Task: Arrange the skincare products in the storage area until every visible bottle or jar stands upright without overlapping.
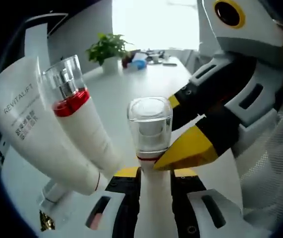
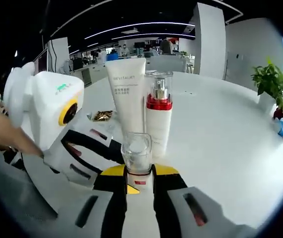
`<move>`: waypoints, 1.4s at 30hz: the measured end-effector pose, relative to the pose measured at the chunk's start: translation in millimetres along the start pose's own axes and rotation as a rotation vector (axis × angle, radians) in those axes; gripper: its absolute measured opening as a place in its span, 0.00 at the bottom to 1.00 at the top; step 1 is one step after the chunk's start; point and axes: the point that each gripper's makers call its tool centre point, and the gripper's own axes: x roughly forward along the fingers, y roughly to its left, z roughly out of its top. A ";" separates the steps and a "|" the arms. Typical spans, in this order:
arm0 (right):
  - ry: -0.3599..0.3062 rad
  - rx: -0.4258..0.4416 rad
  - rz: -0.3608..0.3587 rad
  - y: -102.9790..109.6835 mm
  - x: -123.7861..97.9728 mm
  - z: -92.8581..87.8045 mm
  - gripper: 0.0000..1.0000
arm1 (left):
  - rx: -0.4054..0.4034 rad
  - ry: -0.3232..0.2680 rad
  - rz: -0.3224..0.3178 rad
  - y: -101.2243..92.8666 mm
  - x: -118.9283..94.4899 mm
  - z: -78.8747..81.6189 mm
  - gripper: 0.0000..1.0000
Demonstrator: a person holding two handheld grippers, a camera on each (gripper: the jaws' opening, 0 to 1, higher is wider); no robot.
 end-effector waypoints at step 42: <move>-0.030 0.065 -0.145 -16.7 26.4 9.1 0.23 | -0.248 0.061 0.139 -0.5 -50.8 -58.2 0.50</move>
